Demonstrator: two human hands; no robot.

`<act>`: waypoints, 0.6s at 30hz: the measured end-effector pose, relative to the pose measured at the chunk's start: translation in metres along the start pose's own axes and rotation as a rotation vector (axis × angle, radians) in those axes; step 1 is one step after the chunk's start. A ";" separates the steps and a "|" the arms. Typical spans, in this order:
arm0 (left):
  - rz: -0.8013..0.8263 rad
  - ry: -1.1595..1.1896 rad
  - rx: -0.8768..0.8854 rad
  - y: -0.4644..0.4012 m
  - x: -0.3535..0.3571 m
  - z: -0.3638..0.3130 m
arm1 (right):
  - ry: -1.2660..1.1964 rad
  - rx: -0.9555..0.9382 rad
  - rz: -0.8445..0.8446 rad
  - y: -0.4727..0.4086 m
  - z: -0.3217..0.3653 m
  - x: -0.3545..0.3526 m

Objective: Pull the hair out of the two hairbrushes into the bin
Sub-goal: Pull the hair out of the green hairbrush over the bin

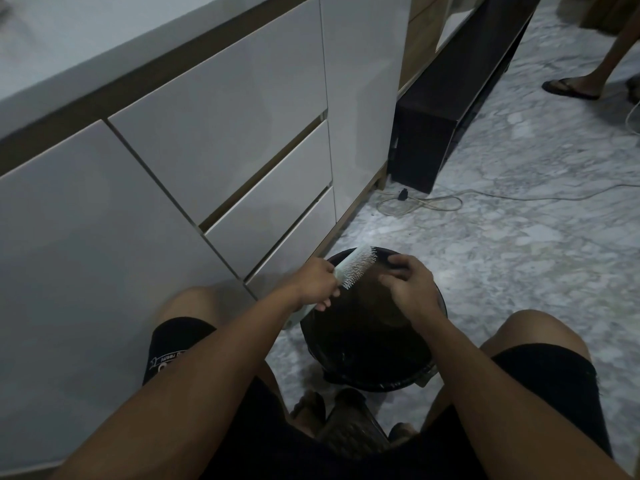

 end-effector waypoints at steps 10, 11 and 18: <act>0.038 -0.076 0.023 0.003 0.003 -0.005 | 0.018 -0.108 0.030 0.000 -0.007 0.010; 0.046 -0.081 0.025 0.004 0.004 -0.005 | 0.044 -0.111 -0.008 0.000 -0.006 0.008; 0.051 -0.086 0.036 0.002 0.005 -0.005 | 0.166 -0.014 -0.213 -0.004 -0.003 -0.011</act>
Point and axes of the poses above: each hand's wrist, its own y-axis away from the middle knuckle, its own x-axis out of the palm, z = x × y, the point moved 3 cm from there along -y, towards the middle knuckle
